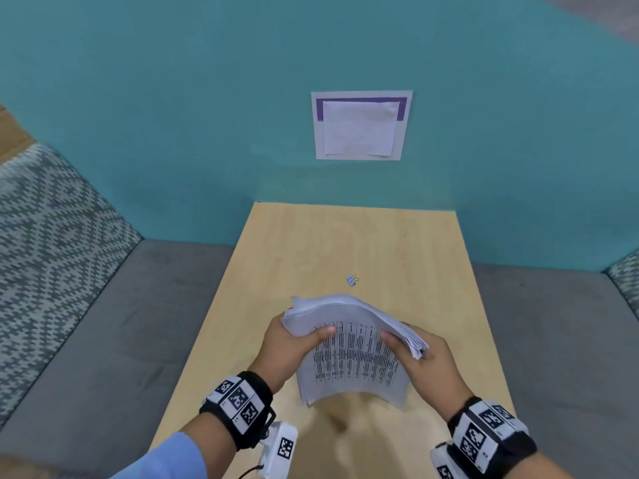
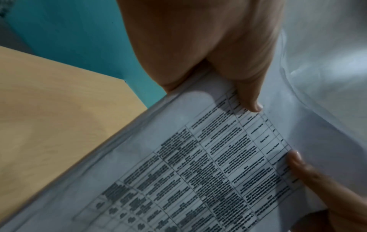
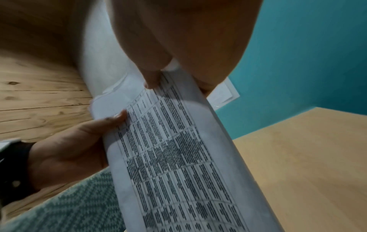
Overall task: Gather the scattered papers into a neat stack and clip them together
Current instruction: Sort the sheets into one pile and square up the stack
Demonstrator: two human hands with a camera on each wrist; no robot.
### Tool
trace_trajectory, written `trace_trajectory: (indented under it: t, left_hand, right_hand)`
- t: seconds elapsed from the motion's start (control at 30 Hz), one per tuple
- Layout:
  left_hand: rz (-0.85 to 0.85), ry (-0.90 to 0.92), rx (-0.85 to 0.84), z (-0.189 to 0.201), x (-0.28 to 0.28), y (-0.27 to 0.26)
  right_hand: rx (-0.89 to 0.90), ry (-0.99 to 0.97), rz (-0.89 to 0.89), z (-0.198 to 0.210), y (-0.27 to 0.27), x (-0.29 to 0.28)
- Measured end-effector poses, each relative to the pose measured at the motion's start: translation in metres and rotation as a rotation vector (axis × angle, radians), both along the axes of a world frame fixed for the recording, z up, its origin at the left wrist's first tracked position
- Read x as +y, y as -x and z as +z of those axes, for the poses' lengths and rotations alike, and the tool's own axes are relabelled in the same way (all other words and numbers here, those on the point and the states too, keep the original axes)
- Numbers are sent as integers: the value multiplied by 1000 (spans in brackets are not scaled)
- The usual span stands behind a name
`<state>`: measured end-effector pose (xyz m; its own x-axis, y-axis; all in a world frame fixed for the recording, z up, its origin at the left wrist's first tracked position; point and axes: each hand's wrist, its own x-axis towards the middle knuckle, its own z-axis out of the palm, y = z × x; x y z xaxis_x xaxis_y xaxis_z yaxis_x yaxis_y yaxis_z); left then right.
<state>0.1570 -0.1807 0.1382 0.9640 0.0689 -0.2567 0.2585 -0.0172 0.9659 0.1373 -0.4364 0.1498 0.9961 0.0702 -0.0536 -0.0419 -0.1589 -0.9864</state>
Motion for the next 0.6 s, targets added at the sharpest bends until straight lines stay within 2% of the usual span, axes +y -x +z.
trace_trajectory:
  t: [0.07,0.13,0.23,0.33,0.43,0.6]
  left_hand:
    - [14,-1,-44,2,1,0]
    - [-30,-19,-41,-1,2,4]
    - [-68,45,0,-10,6,12]
    - [-32,108,-51,-7,11,14]
    - [-69,160,-89,1,8,11]
    - [-112,66,-118,7,-1,2]
  right_hand:
    - [-36,-2,-11,-1,5,-3]
    - [4,33,-22,-6,9,-6]
    - [96,59,35,-16,13,-11]
    - [91,40,40,-15,12,-14]
    - [95,3,53,-14,11,-10]
    - [130,-17,8,-19,7,-2]
